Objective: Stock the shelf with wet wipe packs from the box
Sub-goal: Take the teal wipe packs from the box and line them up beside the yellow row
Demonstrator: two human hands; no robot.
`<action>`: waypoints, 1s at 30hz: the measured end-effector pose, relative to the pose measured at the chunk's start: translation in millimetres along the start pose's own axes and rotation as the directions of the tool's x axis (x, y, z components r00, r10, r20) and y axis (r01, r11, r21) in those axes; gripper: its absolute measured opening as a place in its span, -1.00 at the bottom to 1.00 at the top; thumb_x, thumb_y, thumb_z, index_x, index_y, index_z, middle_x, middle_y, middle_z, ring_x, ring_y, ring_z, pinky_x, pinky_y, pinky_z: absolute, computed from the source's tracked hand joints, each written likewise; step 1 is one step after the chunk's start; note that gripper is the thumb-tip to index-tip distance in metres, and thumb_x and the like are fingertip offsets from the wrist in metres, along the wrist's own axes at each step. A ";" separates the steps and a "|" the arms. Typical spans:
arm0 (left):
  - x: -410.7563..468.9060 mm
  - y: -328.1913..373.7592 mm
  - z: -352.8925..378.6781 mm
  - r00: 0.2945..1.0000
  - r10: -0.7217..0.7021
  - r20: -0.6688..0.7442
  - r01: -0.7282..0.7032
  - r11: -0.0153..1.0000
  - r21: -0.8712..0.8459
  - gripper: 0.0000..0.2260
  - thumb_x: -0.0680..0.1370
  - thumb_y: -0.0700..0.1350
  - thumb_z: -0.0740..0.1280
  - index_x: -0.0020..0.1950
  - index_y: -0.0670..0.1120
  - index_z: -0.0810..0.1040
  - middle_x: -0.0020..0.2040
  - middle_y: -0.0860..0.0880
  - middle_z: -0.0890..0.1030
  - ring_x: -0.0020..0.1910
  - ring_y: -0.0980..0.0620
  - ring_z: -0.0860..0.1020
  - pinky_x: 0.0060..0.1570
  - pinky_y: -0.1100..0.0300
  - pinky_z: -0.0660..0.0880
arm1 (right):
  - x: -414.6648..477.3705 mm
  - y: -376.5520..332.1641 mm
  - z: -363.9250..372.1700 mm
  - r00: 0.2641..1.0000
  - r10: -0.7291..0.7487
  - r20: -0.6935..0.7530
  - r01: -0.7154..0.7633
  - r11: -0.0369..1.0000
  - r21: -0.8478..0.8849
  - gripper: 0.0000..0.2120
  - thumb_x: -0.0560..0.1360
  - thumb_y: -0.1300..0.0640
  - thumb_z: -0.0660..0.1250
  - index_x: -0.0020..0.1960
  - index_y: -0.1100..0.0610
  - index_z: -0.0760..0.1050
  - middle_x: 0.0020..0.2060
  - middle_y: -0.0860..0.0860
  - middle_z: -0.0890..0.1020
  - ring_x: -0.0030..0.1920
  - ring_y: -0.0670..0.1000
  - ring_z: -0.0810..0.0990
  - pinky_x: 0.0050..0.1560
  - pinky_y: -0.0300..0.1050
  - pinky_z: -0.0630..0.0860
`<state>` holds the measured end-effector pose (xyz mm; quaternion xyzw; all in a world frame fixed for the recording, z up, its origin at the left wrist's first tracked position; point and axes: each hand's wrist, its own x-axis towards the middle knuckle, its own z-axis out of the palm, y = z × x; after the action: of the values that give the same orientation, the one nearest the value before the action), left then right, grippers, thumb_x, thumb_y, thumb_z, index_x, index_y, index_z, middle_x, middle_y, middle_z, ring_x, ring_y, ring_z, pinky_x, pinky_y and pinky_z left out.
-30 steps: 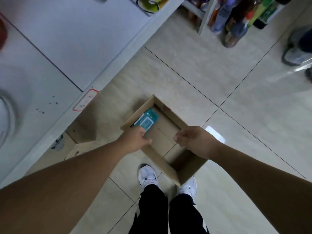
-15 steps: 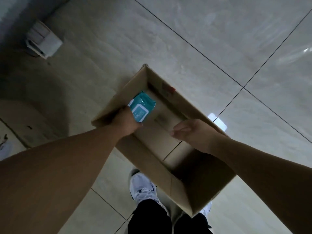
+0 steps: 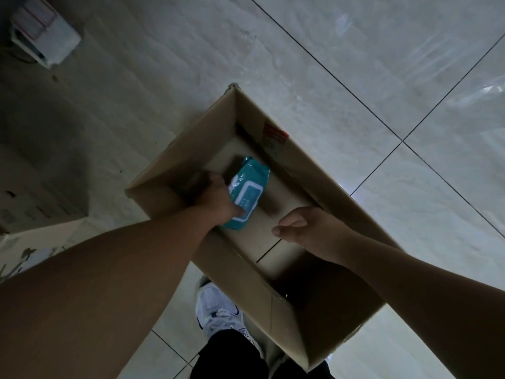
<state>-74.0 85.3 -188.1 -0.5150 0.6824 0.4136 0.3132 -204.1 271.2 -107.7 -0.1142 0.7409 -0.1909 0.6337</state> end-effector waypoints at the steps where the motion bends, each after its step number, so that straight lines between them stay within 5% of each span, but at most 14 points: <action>1: -0.8 0.3 3.2 1.000 -0.008 0.011 0.009 1.000 -0.019 -0.08 0.31 -0.08 0.64 0.51 -0.11 0.15 0.33 -0.15 0.54 0.26 -0.17 0.56 0.23 -0.15 0.54 | -0.1 0.2 1.9 1.000 -0.003 -0.002 0.003 1.000 0.011 -0.69 0.44 -0.16 0.50 0.08 -0.01 0.63 -0.07 -0.12 0.73 -0.01 -0.13 0.68 -0.08 -0.21 0.55; 4: -7.4 2.2 7.1 0.998 0.014 0.061 -0.011 0.998 -0.054 -0.29 0.31 -0.01 0.62 0.40 -0.10 0.46 0.27 -0.10 0.61 0.17 -0.10 0.61 0.10 0.04 0.59 | -4.3 -2.8 6.0 1.000 -0.005 -0.013 0.006 1.000 0.028 -0.71 0.46 -0.14 0.49 0.08 0.00 0.63 -0.09 -0.11 0.73 -0.02 -0.12 0.68 -0.13 -0.24 0.52; 8: -31.2 9.7 -6.6 0.994 0.018 0.112 0.006 0.979 -0.205 -0.42 0.38 -0.01 0.57 0.36 -0.09 0.52 0.21 -0.07 0.64 0.09 -0.06 0.63 -0.01 0.09 0.60 | -24.1 -12.8 7.4 1.000 -0.008 -0.014 0.008 1.000 0.007 -0.70 0.45 -0.15 0.49 0.06 0.01 0.63 -0.09 -0.09 0.74 -0.01 -0.09 0.68 0.06 -0.10 0.61; 13: -87.0 23.1 -58.1 0.972 -0.018 0.234 0.095 0.942 -0.323 -0.54 0.38 -0.07 0.59 0.23 -0.12 0.61 0.05 -0.11 0.71 -0.04 -0.11 0.70 -0.06 -0.05 0.67 | -74.9 -42.8 -2.5 0.999 -0.046 -0.021 0.046 0.999 0.001 -0.72 0.45 -0.10 0.52 0.04 0.07 0.67 -0.08 -0.04 0.74 -0.03 -0.05 0.69 0.01 -0.16 0.58; 17: -146.1 37.7 -120.5 0.959 0.077 0.273 -0.002 0.964 -0.265 -0.40 0.15 0.04 0.64 0.15 -0.06 0.67 0.03 -0.07 0.74 0.00 -0.10 0.71 0.14 -0.15 0.61 | -131.0 -79.2 -22.6 0.993 -0.109 -0.051 0.111 0.994 0.023 -0.79 0.47 -0.02 0.52 0.02 0.07 0.68 -0.06 -0.02 0.73 -0.03 -0.04 0.67 -0.12 -0.29 0.48; 21: -225.0 64.2 -183.1 0.960 0.169 0.222 -0.114 0.964 -0.239 -0.72 0.40 -0.11 0.59 0.08 0.03 0.68 0.06 -0.01 0.73 0.03 -0.03 0.70 0.22 -0.04 0.58 | -197.7 -118.0 -38.7 0.983 -0.173 -0.068 0.178 0.980 0.093 -0.90 0.47 0.09 0.52 -0.06 0.09 0.67 -0.01 0.03 0.75 0.03 0.05 0.69 -0.03 -0.17 0.49; 24: -288.9 87.7 -228.6 0.948 0.239 0.209 -0.191 0.956 -0.224 -0.72 0.45 -0.13 0.55 0.15 -0.02 0.67 0.06 0.00 0.74 0.01 0.01 0.71 0.12 0.08 0.61 | -253.2 -151.2 -52.8 0.969 -0.234 -0.078 0.243 0.962 0.124 -0.86 0.45 0.04 0.54 -0.05 0.07 0.68 -0.18 -0.05 0.72 -0.20 -0.12 0.62 -0.03 -0.15 0.50; 26: -334.3 102.7 -257.2 0.937 0.284 0.205 -0.247 0.950 -0.189 -0.70 0.46 -0.11 0.55 0.18 -0.03 0.66 0.06 0.01 0.73 -0.02 0.05 0.72 0.01 0.17 0.63 | -291.6 -170.6 -63.0 0.960 -0.267 -0.089 0.277 0.951 0.136 -0.80 0.41 0.01 0.56 -0.05 0.09 0.68 -0.21 -0.03 0.71 -0.18 -0.10 0.61 0.01 -0.09 0.50; 30: -433.2 132.2 -313.2 0.917 0.360 0.171 -0.341 0.931 -0.131 -0.71 0.43 -0.08 0.57 0.14 -0.02 0.67 0.03 0.05 0.74 -0.02 0.06 0.72 0.10 0.09 0.62 | -376.3 -209.3 -92.3 0.946 -0.301 -0.124 0.317 0.938 0.138 -0.76 0.38 0.08 0.60 -0.01 0.11 0.65 -0.20 0.01 0.72 -0.17 -0.04 0.61 0.00 -0.11 0.51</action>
<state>-83.1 16.6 358.2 -0.3568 0.7090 0.5437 0.2727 -245.8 250.1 330.2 -0.1695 0.7275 -0.3511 0.5646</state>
